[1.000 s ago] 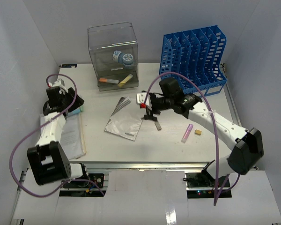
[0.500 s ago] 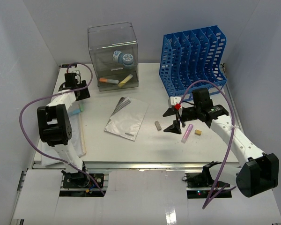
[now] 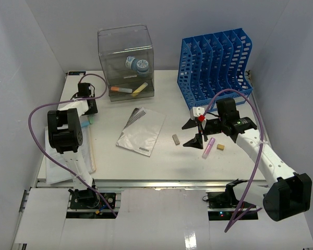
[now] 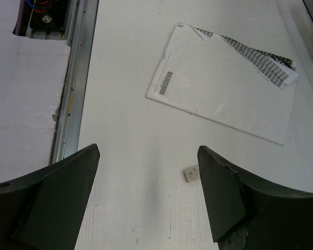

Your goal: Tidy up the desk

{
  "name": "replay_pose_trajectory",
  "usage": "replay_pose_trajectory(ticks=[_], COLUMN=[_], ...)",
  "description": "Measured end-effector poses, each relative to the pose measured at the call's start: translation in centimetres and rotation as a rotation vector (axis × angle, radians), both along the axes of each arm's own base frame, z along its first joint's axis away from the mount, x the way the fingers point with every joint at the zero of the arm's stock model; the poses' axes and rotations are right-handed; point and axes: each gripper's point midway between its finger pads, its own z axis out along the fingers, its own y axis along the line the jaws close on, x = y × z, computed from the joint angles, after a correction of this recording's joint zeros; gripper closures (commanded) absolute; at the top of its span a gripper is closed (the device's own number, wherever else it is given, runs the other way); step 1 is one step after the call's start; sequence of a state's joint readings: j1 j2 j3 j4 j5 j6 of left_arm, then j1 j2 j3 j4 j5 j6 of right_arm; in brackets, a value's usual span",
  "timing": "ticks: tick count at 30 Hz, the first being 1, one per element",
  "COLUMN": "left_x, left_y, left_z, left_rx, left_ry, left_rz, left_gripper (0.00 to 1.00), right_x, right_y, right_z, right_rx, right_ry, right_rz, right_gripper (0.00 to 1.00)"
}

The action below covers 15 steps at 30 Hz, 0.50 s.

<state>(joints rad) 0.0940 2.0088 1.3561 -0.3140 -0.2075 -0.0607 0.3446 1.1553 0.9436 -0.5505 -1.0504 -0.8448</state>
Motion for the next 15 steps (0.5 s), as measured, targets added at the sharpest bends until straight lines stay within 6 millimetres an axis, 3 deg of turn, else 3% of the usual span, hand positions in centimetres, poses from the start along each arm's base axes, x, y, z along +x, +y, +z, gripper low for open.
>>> replay_pose_trajectory(ticks=[9,15], left_x=[0.3,-1.0], left_y=[-1.0,-4.1], left_z=[-0.2,1.0], left_rx=[-0.066,-0.257], left_ry=[-0.017,-0.079], left_rz=[0.014,0.041], left_gripper=[0.91,1.00], right_x=[0.9,1.4], right_y=[-0.9,-1.5], right_z=[-0.2,-0.2], right_rx=[0.000,0.003], right_ry=[0.007,0.009], right_rz=[-0.042,-0.066], right_gripper=[0.18,0.18])
